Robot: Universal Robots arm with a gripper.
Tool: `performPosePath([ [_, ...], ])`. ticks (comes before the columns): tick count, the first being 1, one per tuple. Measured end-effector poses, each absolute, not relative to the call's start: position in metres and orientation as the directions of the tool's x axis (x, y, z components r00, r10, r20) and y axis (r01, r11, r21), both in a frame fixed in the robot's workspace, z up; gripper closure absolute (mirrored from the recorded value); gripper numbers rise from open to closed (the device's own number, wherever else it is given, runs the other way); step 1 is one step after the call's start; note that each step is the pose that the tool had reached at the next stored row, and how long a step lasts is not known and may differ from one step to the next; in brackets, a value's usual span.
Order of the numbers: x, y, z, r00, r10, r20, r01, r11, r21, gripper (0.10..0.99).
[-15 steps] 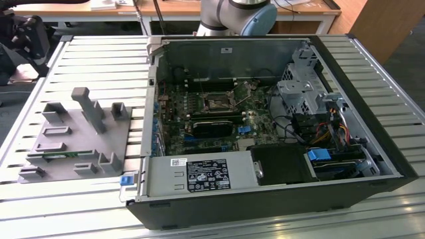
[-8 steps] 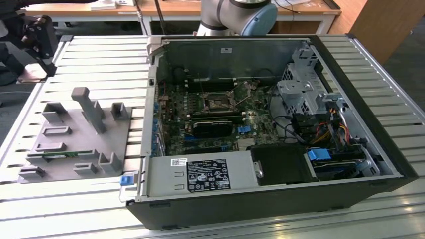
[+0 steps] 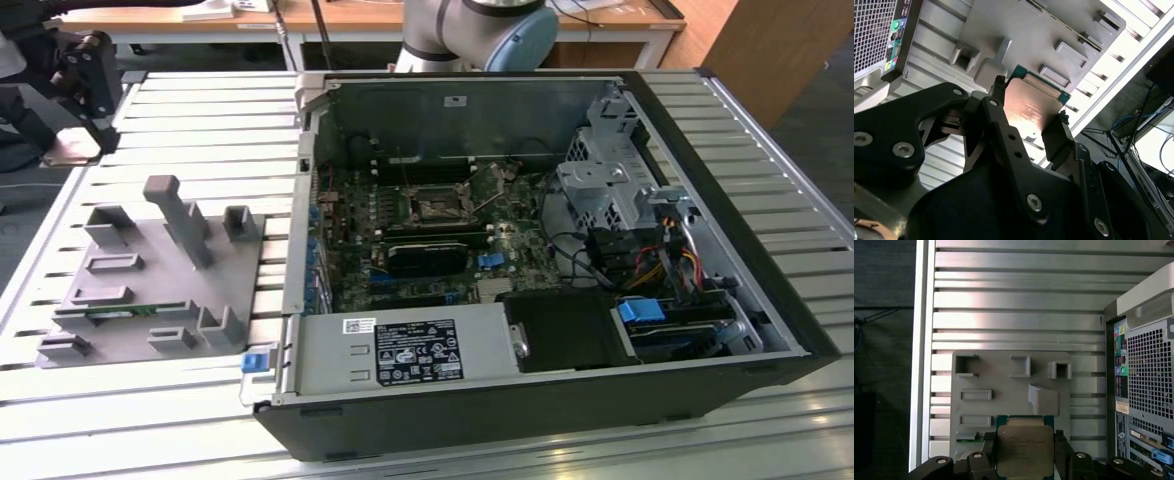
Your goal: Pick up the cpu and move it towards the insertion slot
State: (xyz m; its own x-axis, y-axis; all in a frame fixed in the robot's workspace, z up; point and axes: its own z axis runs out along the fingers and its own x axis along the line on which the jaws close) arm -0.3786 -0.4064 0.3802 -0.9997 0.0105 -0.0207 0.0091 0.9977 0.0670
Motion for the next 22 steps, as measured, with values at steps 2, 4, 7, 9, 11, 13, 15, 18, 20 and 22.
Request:
performPosePath([
  [2,-0.377,-0.406,0.38,-1.0,0.011,-0.021,0.009,0.998,0.067,0.541],
  [4,-0.374,-0.406,0.38,-1.0,0.011,-0.021,0.009,0.998,0.067,0.541],
  [7,-0.371,-0.406,0.38,-1.0,0.011,-0.021,0.009,0.998,0.067,0.541],
  [9,-0.368,-0.406,0.38,-1.0,0.011,-0.021,0.009,0.998,0.067,0.541],
  [11,-0.365,-0.406,0.38,-1.0,0.011,-0.021,0.009,0.998,0.067,0.541],
  [13,-0.363,-0.406,0.38,-1.0,0.011,-0.021,0.009,0.998,0.067,0.541],
  [15,-0.361,-0.406,0.38,-1.0,0.011,-0.021,0.009,0.998,0.067,0.541],
  [18,-0.356,-0.406,0.38,-1.0,0.01,-0.021,0.009,0.998,0.067,0.541],
  [20,-0.353,-0.406,0.38,-1.0,0.011,-0.021,0.009,0.998,0.067,0.541],
  [22,-0.349,-0.406,0.38,-1.0,0.011,-0.021,0.009,0.998,0.067,0.541],
])
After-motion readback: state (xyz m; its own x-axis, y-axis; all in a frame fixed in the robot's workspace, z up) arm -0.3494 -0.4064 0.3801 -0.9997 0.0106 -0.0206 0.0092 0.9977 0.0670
